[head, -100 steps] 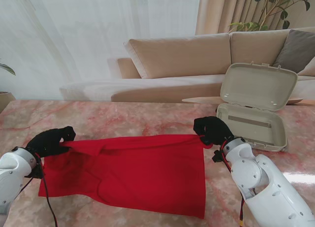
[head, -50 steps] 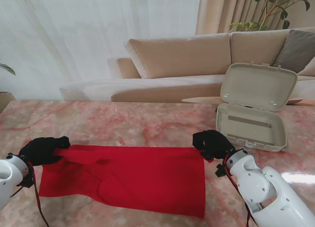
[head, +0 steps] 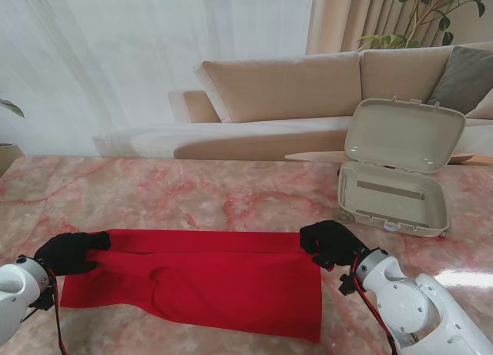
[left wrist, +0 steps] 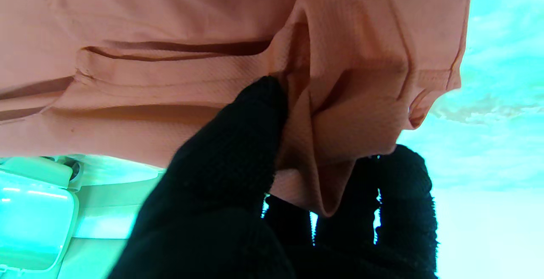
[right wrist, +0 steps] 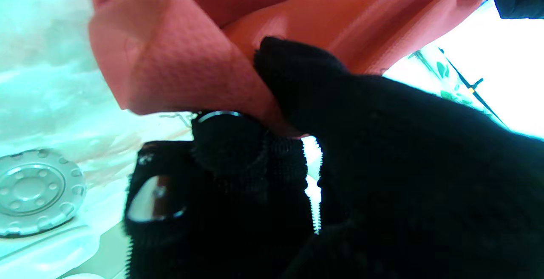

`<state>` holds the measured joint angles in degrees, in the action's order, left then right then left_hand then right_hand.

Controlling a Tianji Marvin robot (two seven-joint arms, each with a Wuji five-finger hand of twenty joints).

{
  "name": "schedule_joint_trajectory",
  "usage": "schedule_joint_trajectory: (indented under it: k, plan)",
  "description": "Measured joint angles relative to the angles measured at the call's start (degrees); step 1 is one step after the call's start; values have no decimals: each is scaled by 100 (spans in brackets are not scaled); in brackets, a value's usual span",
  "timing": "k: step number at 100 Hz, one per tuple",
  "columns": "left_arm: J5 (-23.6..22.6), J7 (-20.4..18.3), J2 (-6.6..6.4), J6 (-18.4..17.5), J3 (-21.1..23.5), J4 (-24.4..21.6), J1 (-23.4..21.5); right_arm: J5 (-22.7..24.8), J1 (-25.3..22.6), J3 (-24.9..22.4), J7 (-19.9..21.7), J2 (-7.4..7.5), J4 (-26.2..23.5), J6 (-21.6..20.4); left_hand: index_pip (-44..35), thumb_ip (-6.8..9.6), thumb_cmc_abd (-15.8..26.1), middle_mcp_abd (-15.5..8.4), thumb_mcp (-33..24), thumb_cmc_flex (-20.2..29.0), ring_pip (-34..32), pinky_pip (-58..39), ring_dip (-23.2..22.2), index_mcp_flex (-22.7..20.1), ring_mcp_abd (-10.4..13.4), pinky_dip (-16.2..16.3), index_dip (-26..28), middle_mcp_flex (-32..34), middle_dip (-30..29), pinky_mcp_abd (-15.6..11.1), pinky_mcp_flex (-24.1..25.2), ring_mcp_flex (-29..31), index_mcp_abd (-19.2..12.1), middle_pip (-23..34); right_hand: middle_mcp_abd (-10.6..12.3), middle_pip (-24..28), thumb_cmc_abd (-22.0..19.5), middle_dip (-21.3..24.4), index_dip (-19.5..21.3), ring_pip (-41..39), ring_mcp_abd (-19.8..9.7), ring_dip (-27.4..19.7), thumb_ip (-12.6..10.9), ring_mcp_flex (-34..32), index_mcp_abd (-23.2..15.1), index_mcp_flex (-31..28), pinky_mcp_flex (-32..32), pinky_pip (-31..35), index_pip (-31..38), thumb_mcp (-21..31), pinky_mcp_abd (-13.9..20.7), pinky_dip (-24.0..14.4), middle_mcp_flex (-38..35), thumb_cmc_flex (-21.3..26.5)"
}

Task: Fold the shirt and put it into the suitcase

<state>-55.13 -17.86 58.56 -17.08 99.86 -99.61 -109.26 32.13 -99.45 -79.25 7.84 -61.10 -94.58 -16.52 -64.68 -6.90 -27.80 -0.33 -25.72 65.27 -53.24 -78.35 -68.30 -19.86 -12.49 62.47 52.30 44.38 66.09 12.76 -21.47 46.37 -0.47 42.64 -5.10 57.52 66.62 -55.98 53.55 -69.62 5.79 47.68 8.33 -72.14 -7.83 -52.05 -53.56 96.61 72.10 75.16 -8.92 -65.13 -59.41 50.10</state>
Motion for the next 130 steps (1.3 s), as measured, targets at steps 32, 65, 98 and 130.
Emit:
schedule_joint_trajectory:
  k: [32,65,98,130]
  plan:
    - [-70,84,20,252,-19,12,-249,-88,-230,-88,226,21,-128,-117,0,0,1,-10,0,0,0,2,0,0,1,-1,-3,0,18,0,1,0,-3,0,1,-25,1,0,0,-33,-5,0,0,-1,-1,0,91,640,0,1,40,-1351,-27,1]
    - [-218,121,35,305,11,-3,-392,-258,-442,-162,510,90,-233,-243,0,0,4,-14,0,0,0,3,0,0,1,-1,-61,0,26,0,10,-9,-14,0,1,-32,1,-1,-2,-33,-6,0,0,3,-3,0,-23,846,-61,1,48,-1887,-27,1]
    - [-221,-10,34,420,3,-16,-437,-48,-364,-90,781,147,-40,-236,136,0,127,-10,74,0,352,273,0,-134,5,-175,-343,-68,26,46,212,-185,-24,-261,62,-38,-68,30,-282,171,8,0,0,3,-71,0,-27,56,-153,-261,-44,1225,-35,1]
    - [-183,-179,32,502,37,-66,-467,-90,-437,-231,1187,211,-51,-190,358,1,186,210,309,67,1096,764,194,-270,7,-491,-677,-152,-160,127,505,-338,-27,-970,64,-767,-650,526,-1612,1385,177,-302,81,490,-143,212,838,-526,-561,-860,-191,1731,-31,-491]
